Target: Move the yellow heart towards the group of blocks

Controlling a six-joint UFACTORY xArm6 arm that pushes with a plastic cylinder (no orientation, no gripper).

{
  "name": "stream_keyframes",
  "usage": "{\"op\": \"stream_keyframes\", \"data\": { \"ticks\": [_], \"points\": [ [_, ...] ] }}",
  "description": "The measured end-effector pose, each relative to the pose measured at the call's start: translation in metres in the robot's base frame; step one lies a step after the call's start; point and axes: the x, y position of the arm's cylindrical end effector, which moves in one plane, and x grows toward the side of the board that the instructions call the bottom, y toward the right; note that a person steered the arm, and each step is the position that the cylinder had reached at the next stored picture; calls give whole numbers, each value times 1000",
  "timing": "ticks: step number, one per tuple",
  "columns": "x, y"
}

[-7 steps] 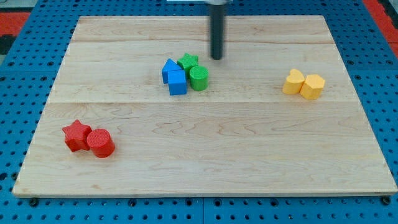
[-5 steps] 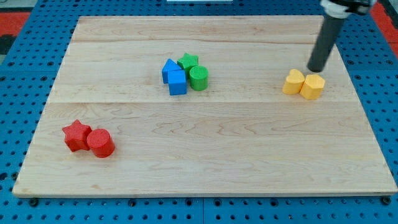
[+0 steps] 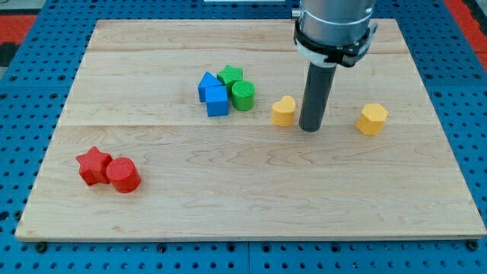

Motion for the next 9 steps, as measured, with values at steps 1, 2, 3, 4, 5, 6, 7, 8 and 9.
{"op": "stream_keyframes", "data": {
  "ticks": [1, 2, 3, 4, 5, 6, 7, 8, 9],
  "points": [
    [-14, -33],
    [-21, -35],
    [-42, 11],
    [-62, -12],
    [-49, -61],
    [-23, -62],
    [-23, -51],
    [0, -73],
    [5, -86]
  ]
}}
